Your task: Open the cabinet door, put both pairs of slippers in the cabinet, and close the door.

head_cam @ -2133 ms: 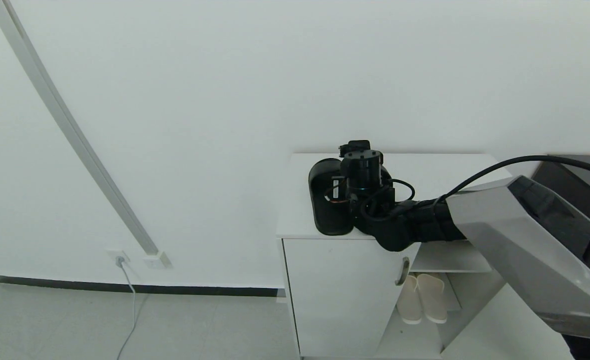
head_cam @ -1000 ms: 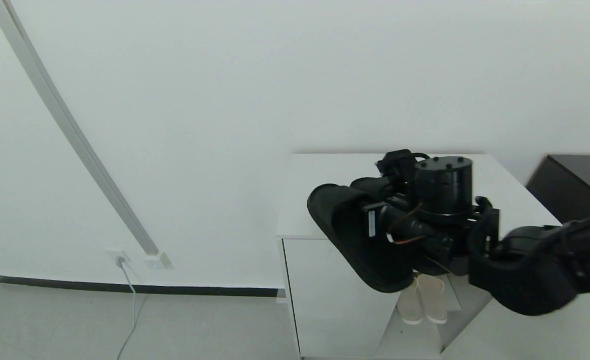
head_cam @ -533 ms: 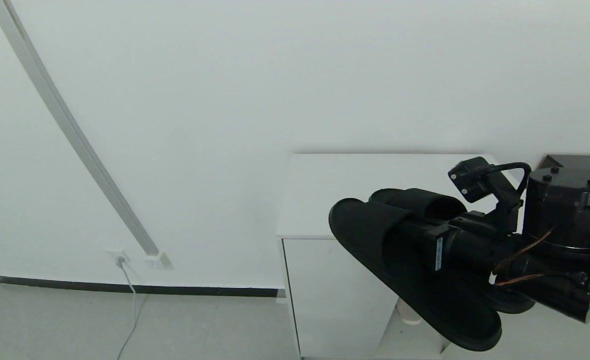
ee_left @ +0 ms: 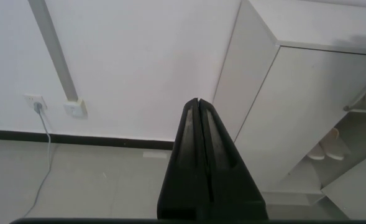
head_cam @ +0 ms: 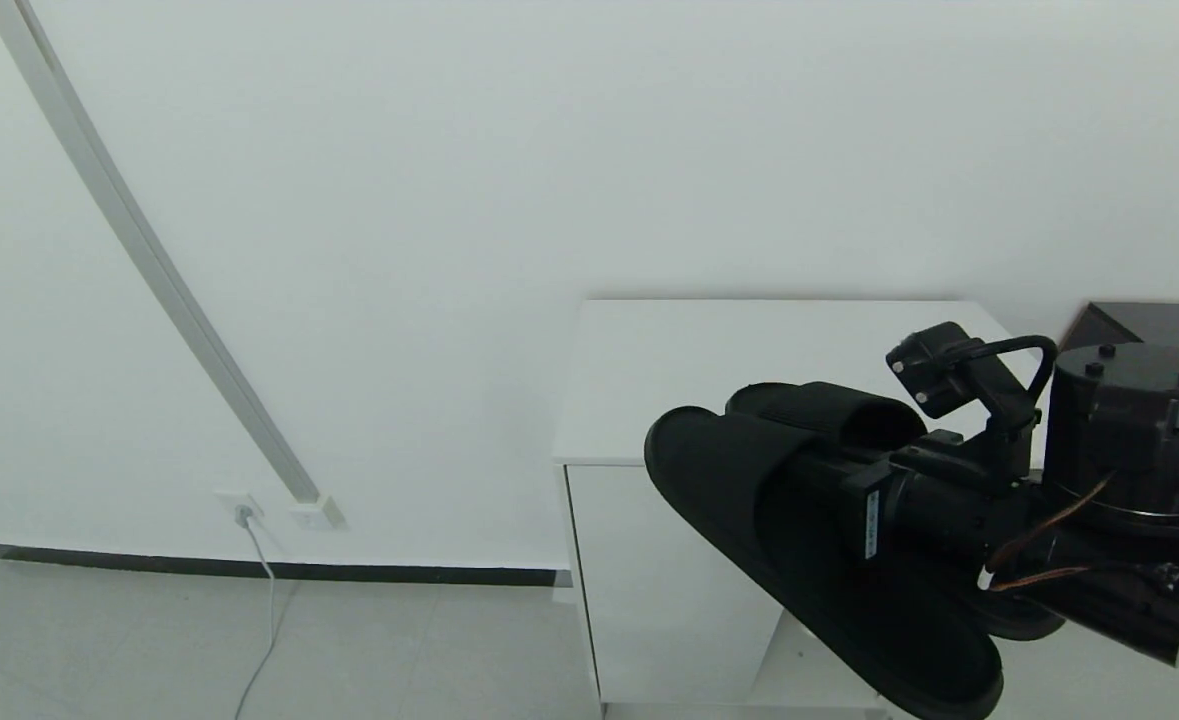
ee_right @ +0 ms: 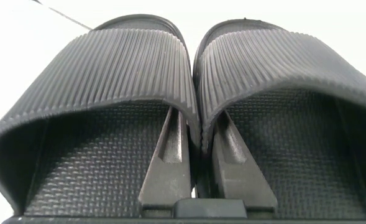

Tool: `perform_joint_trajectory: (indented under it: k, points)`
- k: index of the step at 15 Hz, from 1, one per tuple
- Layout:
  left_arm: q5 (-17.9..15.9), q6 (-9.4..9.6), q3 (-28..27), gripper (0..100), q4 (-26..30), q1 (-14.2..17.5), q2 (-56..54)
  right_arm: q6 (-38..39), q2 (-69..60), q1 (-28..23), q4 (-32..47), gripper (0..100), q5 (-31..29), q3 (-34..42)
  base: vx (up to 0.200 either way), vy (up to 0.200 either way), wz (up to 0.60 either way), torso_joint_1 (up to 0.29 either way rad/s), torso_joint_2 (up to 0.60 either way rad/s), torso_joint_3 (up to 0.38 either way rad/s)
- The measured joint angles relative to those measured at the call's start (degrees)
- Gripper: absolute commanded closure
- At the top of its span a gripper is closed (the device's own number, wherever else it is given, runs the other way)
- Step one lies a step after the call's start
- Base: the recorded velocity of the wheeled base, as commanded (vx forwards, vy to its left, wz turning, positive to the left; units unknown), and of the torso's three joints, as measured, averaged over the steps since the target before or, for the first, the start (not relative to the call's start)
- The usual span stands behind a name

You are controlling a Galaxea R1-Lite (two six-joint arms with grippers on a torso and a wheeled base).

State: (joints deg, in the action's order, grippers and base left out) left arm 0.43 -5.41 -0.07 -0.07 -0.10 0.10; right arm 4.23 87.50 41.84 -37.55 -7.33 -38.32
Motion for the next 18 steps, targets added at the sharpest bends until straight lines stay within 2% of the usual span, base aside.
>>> perform_joint_trajectory:
  k: [4, 18]
  points:
    - [0.0, -0.02, 0.0, 100, 0.0, 0.0, 0.0, 0.0, 0.4, 0.6, 0.0, 100, 0.0, 0.1, -0.2, 0.0, 0.0, -0.005, 0.0, 0.005]
    - [0.0, 0.06, 0.0, 100, 0.0, 0.0, 0.0, -0.2, 1.0, 0.8, 0.0, 100, 0.0, 1.0, 0.0, 0.0, 0.0, 0.0, 0.0, 0.0]
